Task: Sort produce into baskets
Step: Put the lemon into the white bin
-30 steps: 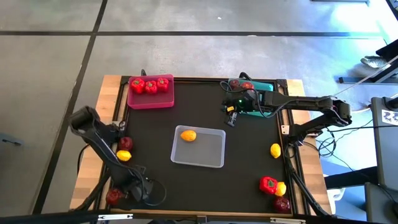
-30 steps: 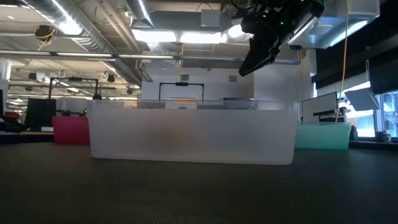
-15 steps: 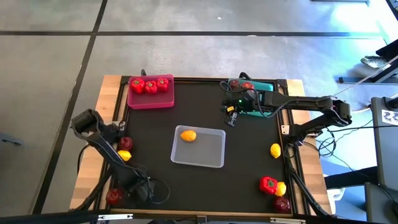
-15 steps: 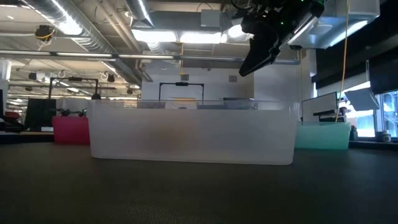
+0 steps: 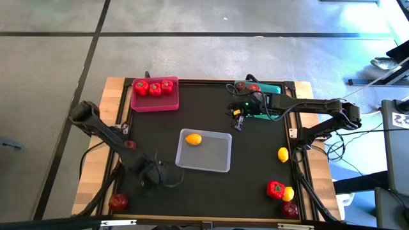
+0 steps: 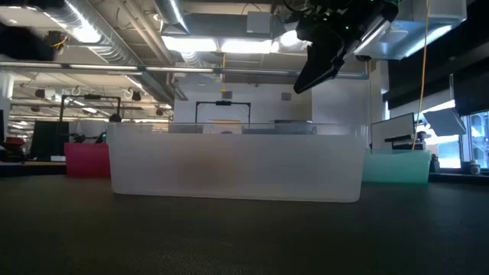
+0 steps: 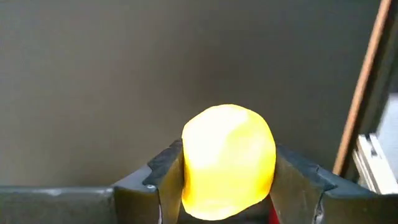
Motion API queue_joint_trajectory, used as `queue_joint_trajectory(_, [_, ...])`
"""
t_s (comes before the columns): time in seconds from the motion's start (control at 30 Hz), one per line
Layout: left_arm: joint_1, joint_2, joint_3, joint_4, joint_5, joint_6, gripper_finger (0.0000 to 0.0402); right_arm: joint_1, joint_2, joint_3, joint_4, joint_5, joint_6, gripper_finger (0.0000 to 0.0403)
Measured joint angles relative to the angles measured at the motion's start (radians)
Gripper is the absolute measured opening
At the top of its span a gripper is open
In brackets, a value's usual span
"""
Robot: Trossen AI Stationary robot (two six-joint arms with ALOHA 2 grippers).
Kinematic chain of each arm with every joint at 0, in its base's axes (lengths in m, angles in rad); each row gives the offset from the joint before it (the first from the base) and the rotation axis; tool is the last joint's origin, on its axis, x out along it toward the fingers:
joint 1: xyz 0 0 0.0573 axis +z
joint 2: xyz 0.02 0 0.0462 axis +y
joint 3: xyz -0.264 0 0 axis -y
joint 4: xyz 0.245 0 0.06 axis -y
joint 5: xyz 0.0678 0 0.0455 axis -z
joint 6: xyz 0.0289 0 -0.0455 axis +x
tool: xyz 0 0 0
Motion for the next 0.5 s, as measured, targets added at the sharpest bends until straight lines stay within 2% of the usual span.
queue_joint_trajectory(0.17, [0.102, -0.100, 0.000, -0.007, -0.120, -0.010, 0.0187, 0.000, 0.000, 0.000, 0.000, -0.011, 0.008, 0.0131])
queue_joint_trajectory(0.3, [0.190, -0.152, 0.000, 0.001, -0.172, -0.016, 0.0197, 0.000, 0.000, 0.000, -0.001, -0.034, 0.010, 0.0131])
queue_joint_trajectory(0.5, [0.292, -0.165, 0.000, 0.136, -0.244, 0.093, 0.0200, 0.000, 0.000, 0.000, -0.001, -0.044, 0.019, 0.0131])
